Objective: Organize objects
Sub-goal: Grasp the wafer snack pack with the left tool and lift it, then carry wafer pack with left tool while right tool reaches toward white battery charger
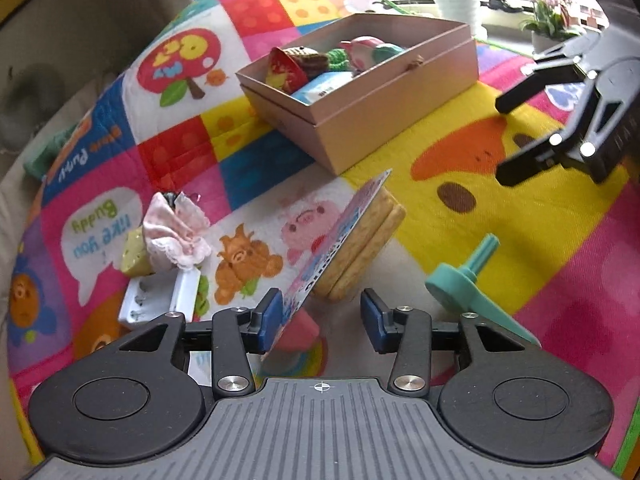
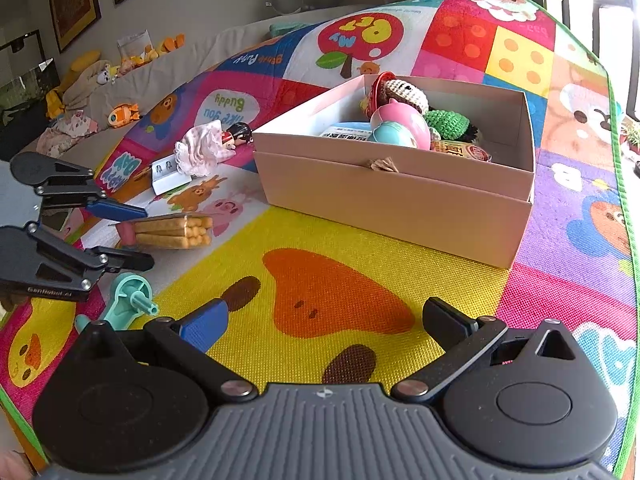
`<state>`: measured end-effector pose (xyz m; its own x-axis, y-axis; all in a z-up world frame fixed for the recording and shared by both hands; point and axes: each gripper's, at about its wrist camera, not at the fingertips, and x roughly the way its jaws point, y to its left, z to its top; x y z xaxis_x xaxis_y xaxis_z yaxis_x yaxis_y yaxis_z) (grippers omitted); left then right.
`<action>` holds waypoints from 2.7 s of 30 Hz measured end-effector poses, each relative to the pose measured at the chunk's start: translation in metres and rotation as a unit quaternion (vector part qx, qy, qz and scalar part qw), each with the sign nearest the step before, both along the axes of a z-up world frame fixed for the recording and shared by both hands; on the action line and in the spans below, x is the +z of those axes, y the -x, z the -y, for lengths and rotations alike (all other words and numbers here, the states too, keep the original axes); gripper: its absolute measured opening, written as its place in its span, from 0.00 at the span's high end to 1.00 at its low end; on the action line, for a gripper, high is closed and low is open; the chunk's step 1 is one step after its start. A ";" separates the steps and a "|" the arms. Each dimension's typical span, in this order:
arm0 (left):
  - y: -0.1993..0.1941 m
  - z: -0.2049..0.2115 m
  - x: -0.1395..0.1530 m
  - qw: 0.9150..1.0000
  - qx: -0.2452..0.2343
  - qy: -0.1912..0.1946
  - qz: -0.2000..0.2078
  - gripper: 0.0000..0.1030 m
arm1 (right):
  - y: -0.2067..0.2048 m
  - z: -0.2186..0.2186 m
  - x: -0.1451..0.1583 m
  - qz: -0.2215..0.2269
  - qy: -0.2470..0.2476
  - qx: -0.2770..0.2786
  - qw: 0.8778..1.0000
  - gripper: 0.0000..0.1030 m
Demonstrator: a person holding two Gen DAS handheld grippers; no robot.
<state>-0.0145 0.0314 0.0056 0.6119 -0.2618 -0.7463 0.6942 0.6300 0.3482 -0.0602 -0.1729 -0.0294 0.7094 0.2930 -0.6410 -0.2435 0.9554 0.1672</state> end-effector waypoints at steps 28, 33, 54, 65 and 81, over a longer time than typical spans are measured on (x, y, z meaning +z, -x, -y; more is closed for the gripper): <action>0.035 -0.080 0.003 0.924 0.278 0.253 -0.073 0.70 | 0.029 -0.078 0.015 -0.004 -0.038 0.133 0.990 0.14; 0.051 -0.086 0.003 0.914 0.294 0.270 -0.072 0.73 | 0.021 -0.110 0.010 -0.017 0.006 0.150 0.989 0.21; 0.046 -0.117 -0.005 0.881 0.295 0.368 -0.045 0.75 | -0.168 -0.206 0.080 0.002 0.034 0.097 0.995 0.21; 0.034 -0.144 -0.006 0.849 0.324 0.417 -0.004 0.75 | -0.243 -0.258 0.023 -0.068 0.153 0.140 0.976 0.45; 0.039 -0.173 0.000 0.813 0.361 0.458 0.006 0.75 | -0.073 -0.183 0.049 -0.060 0.067 0.175 0.981 0.28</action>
<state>-0.0538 0.2039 0.0060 0.8587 -0.2730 -0.4337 0.0286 0.8705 -0.4913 0.0131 0.0106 0.0196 0.4980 0.4130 -0.7626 -0.5464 0.8322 0.0938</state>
